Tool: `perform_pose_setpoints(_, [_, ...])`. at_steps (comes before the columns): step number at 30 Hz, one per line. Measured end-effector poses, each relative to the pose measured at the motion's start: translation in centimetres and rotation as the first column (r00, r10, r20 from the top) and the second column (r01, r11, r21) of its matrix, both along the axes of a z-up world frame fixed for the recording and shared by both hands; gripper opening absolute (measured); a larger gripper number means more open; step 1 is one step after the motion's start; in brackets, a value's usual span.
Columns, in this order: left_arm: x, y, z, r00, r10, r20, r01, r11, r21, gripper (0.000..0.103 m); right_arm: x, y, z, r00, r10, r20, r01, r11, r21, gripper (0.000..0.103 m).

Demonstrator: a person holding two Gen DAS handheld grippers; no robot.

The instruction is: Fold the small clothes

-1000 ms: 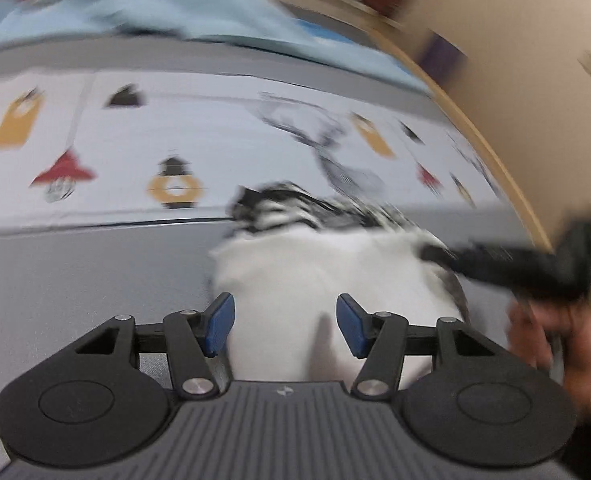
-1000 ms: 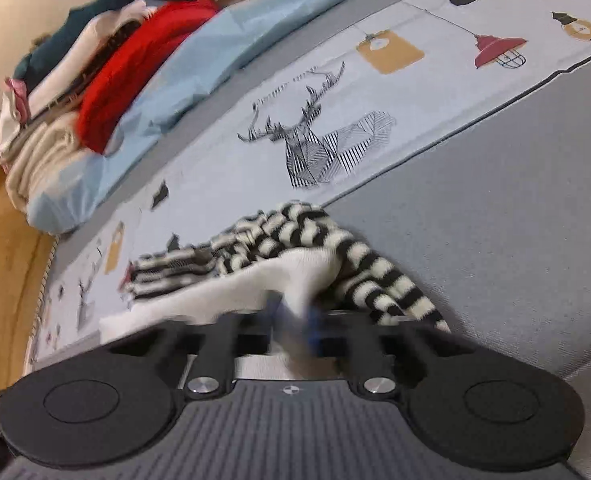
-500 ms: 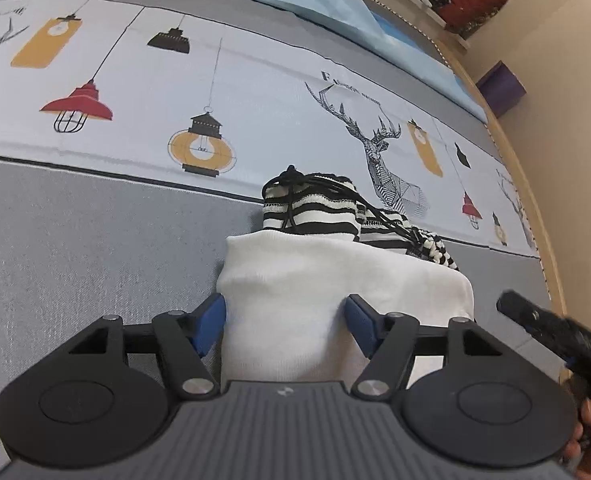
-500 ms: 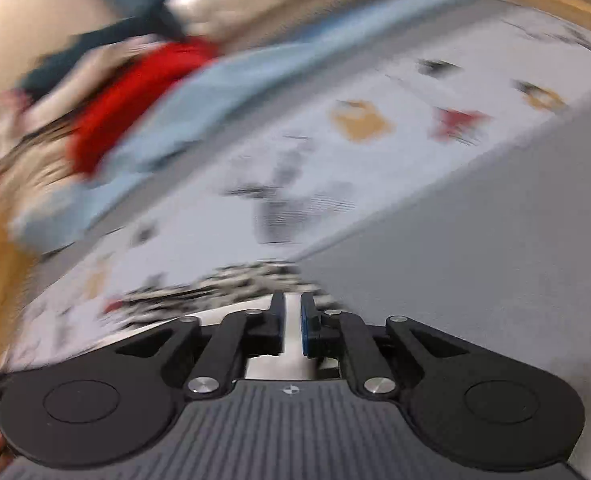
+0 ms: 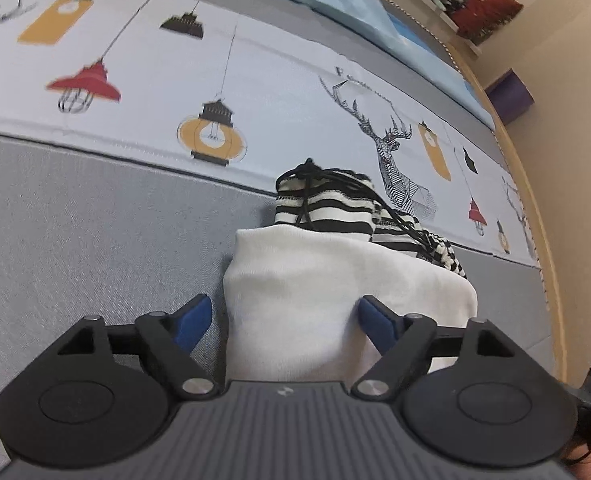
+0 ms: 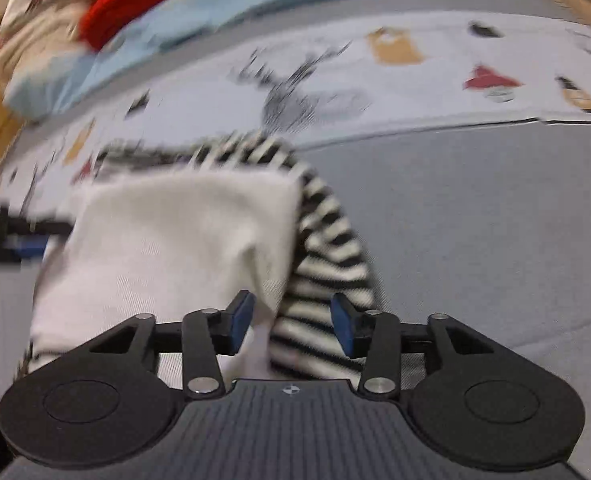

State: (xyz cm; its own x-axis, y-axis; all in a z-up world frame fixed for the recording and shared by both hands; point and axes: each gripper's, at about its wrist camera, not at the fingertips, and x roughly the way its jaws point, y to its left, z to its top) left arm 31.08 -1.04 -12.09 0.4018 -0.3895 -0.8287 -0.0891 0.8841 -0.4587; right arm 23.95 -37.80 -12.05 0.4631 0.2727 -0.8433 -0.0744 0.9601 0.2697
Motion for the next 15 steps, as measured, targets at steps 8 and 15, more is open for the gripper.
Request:
perform_pose_setpoints(8, [0.9,1.1,-3.2,0.997,0.046,-0.066,-0.056,0.986,-0.155,0.087,0.9,-0.4,-2.6,0.994,-0.048,-0.102,0.052,0.998,0.037,0.063])
perform_pose_setpoints(15, [3.0,1.0,-4.6,0.998,0.006,-0.064,-0.020,0.975,-0.220,0.071,1.6,0.6,-2.6,0.995,-0.033,-0.093,0.037,0.998,0.046,0.053])
